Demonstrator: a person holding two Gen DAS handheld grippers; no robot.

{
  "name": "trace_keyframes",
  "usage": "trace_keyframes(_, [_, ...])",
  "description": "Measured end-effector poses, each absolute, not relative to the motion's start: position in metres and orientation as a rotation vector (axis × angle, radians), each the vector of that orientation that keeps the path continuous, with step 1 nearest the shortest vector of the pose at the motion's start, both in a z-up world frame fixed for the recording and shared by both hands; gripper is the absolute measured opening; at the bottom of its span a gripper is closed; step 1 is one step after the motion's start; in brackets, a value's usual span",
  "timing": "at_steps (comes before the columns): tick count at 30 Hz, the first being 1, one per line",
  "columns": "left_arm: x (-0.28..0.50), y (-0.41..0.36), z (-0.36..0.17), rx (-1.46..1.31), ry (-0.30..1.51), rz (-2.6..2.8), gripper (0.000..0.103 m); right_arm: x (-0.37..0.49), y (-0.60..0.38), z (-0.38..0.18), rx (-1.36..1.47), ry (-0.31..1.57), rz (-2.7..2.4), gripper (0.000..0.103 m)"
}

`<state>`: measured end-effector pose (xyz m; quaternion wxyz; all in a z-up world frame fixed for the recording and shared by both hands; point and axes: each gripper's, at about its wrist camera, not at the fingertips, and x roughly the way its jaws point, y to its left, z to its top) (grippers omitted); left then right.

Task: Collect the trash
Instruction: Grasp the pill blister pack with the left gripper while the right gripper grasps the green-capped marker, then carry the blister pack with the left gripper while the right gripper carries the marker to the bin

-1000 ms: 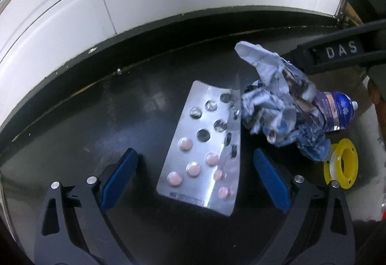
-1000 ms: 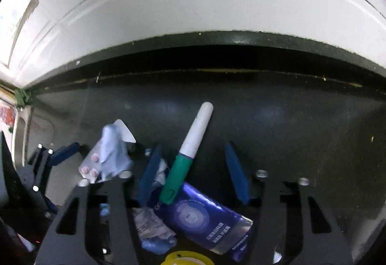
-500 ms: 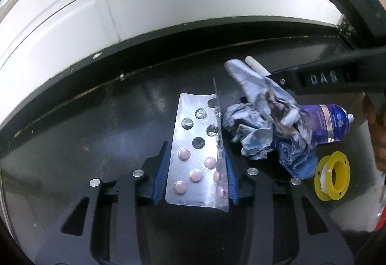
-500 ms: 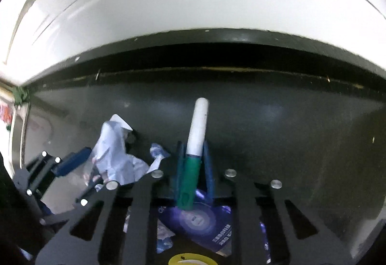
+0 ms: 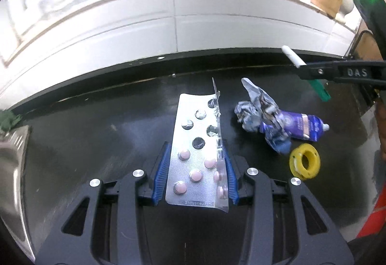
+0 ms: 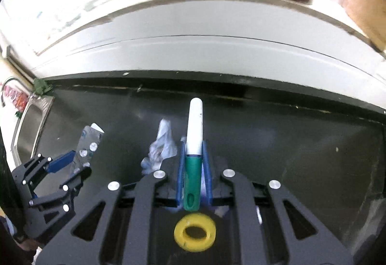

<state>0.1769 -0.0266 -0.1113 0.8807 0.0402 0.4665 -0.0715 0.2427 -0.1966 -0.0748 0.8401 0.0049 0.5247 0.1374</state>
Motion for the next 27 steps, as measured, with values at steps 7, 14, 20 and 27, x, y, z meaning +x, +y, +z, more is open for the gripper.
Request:
trace_keyframes(7, [0.116, -0.012, -0.088, 0.034, 0.972, -0.127, 0.041, 0.159, -0.206, -0.071, -0.003, 1.124, 0.311, 0.015])
trace_keyframes(14, [0.072, -0.021, -0.093, 0.029, 0.984, -0.141, 0.041, 0.104, -0.204, -0.074, -0.006, 1.137, 0.314, 0.015])
trace_keyframes(20, [0.055, -0.025, -0.087, 0.035, 0.964, -0.14, 0.041, 0.093, -0.204, -0.062, -0.006, 1.107, 0.318, 0.015])
trace_keyframes(27, [0.031, -0.003, -0.07, -0.001, 0.915, -0.067, 0.041, 0.089, -0.171, -0.043, -0.048, 1.065, 0.42, 0.015])
